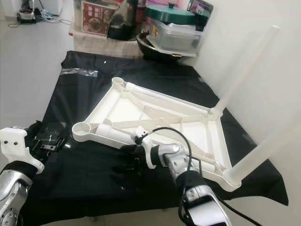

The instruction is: Building children table

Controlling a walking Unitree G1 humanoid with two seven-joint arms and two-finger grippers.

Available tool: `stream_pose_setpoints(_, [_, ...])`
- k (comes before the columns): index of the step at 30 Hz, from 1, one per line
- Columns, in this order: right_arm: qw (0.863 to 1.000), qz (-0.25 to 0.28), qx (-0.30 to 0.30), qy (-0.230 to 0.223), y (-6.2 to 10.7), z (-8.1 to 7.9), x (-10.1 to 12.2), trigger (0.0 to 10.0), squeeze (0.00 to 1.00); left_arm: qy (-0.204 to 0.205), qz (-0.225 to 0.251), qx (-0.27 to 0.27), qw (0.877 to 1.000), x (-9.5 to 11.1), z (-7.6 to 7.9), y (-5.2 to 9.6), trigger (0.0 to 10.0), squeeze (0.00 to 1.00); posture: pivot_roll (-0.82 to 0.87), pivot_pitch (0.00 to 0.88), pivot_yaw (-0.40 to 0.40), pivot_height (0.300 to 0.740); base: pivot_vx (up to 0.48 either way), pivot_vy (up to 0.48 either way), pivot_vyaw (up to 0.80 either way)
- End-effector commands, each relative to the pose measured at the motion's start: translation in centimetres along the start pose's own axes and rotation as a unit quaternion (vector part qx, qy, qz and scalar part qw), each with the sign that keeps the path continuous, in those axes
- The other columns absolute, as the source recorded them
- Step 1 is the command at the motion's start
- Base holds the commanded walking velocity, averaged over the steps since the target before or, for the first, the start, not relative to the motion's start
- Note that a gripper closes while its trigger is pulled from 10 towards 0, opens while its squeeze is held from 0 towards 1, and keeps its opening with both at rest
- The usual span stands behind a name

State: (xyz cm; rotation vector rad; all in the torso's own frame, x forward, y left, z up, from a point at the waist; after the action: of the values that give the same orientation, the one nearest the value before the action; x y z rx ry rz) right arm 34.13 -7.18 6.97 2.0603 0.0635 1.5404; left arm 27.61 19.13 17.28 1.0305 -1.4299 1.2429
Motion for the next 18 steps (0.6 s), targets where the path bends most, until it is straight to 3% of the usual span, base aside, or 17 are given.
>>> stream_pose_setpoints(1, [0.999,-0.009,-0.046,-0.015,0.9,1.4,-0.1,10.0,0.0,0.003,-0.008,-0.003,1.0,-0.5,0.2,0.1,10.0,0.0,0.17,0.0,-0.213,0.74,0.0,0.0,0.0])
stream_pose_setpoints(5, [0.999,0.029,-0.037,-0.02,0.8,1.1,1.3,10.0,0.0,0.003,-0.008,-0.003,1.0,-0.5,0.3,0.1,10.0,0.0,0.17,0.0,-0.216,0.74,0.0,0.0,0.0])
stream_pose_setpoints(8, [0.993,0.111,0.033,-0.039,1.3,-0.3,4.2,10.0,0.0,0.005,-0.007,-0.002,1.0,-0.5,0.3,0.1,10.0,0.0,0.17,0.0,-0.217,0.74,0.0,0.0,0.0])
stream_pose_setpoints(10, [0.991,0.121,0.042,-0.042,1.5,-0.4,4.6,10.0,0.0,0.005,-0.006,-0.003,1.0,-0.5,0.4,0.1,10.0,0.0,0.17,0.0,-0.217,0.74,0.0,0.0,0.0])
stream_pose_setpoints(14, [0.99,0.125,0.04,-0.041,1.6,-0.3,4.8,10.0,0.0,0.006,-0.006,-0.004,1.0,-0.5,0.4,0.1,10.0,0.0,0.16,0.0,-0.215,0.74,0.0,0.0,0.0])
stream_pose_setpoints(18, [0.997,0.075,-0.003,-0.036,1.2,0.6,2.9,10.0,0.0,0.008,-0.006,-0.006,1.0,-0.5,0.5,0.1,10.0,0.0,0.16,0.0,-0.217,0.74,0.0,0.0,0.0])
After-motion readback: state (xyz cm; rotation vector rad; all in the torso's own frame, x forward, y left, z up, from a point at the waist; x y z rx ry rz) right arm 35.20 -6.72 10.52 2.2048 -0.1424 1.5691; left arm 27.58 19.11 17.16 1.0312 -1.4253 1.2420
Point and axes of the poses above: a point about 5 cm out from each wrist's last joint towards the gripper, its own y axis pointing back from the gripper into the wrist, its own x axis along the axis of the wrist's last joint, z = x × y, the point moved 4 cm from there along -y, pointing out of the wrist towards the gripper, and after that the axes turned 4 degrees about -y, right-handed, at the moved point
